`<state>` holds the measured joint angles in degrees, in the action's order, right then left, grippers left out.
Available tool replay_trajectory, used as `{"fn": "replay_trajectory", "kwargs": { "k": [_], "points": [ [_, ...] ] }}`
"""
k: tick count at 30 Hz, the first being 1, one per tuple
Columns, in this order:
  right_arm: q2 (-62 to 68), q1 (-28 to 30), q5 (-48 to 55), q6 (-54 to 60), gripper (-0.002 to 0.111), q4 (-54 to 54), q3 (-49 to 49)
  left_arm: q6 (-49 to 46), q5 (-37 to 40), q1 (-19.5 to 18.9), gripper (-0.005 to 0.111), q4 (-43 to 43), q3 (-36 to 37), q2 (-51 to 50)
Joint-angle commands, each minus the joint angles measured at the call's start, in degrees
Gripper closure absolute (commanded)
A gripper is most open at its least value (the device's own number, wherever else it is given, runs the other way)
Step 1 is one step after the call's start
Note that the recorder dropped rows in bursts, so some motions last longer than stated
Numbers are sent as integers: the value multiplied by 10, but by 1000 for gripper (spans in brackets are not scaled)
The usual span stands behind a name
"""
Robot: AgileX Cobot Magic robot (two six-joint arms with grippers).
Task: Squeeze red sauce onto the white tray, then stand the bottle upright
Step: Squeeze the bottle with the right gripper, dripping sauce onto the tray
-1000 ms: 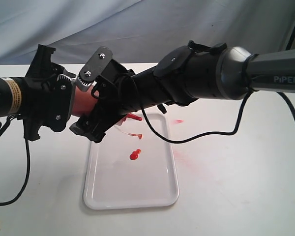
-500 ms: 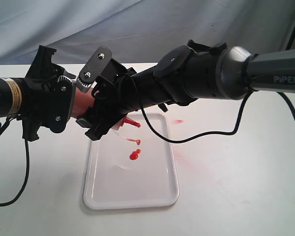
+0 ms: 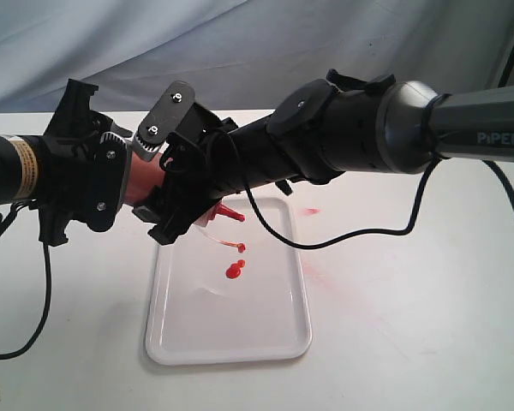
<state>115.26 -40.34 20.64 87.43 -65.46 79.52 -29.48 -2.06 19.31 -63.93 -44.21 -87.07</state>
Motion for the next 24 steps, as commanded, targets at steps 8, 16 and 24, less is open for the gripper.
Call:
{"fn": "replay_trajectory", "kwargs": {
  "k": [8,16,24],
  "points": [
    [0,-19,29,-28,108,-11,3,9,-80,17,106,5,-14,5],
    [0,-19,29,-28,108,-11,3,9,-80,17,106,5,-14,5],
    [0,-19,28,-28,108,-11,3,9,-80,17,106,5,-14,5]
  ]
}}
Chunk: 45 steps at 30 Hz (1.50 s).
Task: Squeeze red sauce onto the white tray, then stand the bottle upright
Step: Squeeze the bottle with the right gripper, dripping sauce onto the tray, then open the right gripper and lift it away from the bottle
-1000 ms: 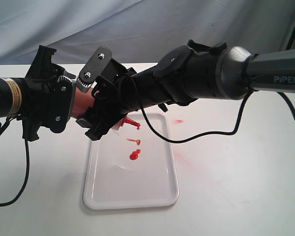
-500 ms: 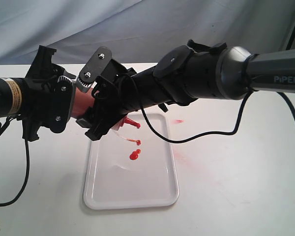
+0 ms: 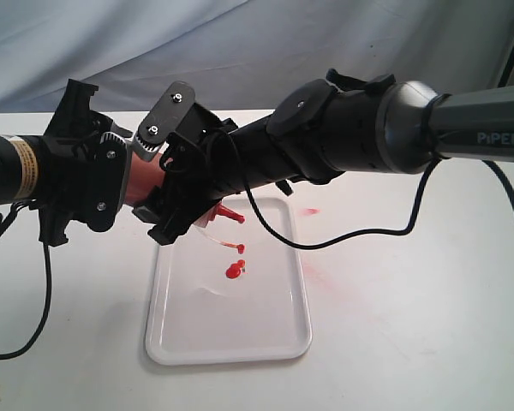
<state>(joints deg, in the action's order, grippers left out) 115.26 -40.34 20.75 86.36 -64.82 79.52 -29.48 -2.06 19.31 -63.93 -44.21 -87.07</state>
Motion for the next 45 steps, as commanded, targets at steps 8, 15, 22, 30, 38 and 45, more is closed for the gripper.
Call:
{"fn": "replay_trajectory", "kwargs": {
  "k": [8,15,22,30,38,45],
  "points": [
    [0,-19,27,-17,108,-18,3,9,-80,17,106,5,-14,5],
    [0,-19,27,-23,108,-21,3,9,-80,17,106,5,-14,5],
    [-1,-19,26,-32,108,-21,3,9,-80,17,106,5,-14,5],
    [-1,-19,52,-30,84,5,3,9,-80,17,106,5,-14,5],
    [-25,-19,53,-48,3,27,3,9,-80,17,106,8,-14,5],
    [-77,-19,55,-124,3,106,3,11,-79,17,107,23,-14,5]
  ]
}}
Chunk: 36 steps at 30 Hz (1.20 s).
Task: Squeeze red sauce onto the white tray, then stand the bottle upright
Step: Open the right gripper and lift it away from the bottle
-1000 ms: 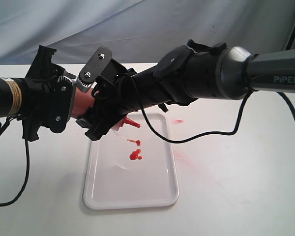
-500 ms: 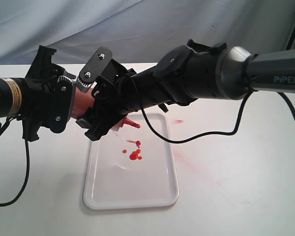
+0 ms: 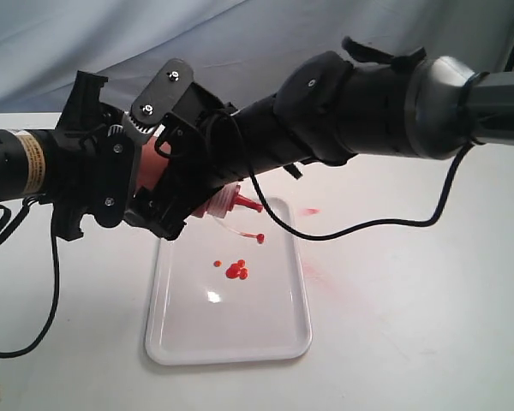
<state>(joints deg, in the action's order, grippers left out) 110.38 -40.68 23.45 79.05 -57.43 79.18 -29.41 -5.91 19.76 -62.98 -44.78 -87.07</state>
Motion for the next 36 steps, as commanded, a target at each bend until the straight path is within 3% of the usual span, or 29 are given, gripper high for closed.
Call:
{"fn": "replay_trajectory", "kwargs": {
  "k": [1,11,36],
  "points": [
    [-33,-16,27,-65,3,50,6,10,-37,12,107,13,-8,5],
    [-52,-14,48,-242,3,223,6,9,-12,11,107,13,-8,5],
    [-184,-11,142,-475,3,391,6,41,-1,11,107,42,-8,5]
  ]
}}
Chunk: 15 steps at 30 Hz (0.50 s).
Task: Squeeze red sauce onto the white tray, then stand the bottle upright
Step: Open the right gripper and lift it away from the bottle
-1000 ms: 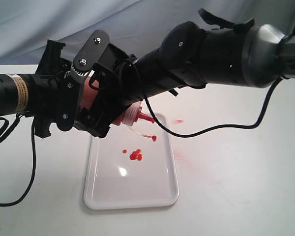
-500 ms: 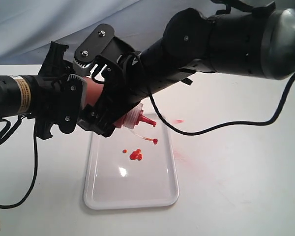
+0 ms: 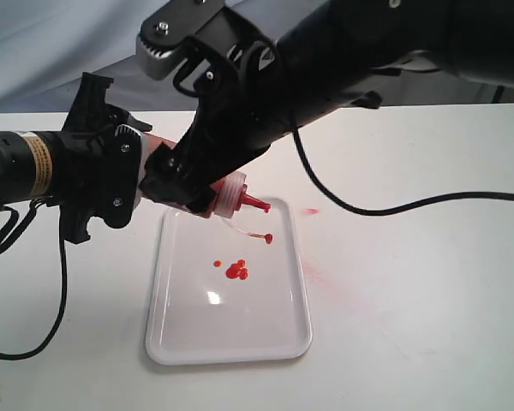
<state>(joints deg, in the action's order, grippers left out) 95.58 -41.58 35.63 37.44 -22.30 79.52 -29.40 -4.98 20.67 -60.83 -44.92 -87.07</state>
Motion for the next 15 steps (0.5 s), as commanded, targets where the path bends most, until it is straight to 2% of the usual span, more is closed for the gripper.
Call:
{"fn": "replay_trajectory", "kwargs": {
  "k": [1,7,15],
  "points": [
    [-46,-2,27,-75,3,50,3,48,-9,2,107,21,-7,5],
    [-100,-2,79,-143,3,104,3,80,26,2,107,21,-4,5],
    [-157,-2,174,-204,3,149,3,95,2,0,107,21,19,5]
  ]
}}
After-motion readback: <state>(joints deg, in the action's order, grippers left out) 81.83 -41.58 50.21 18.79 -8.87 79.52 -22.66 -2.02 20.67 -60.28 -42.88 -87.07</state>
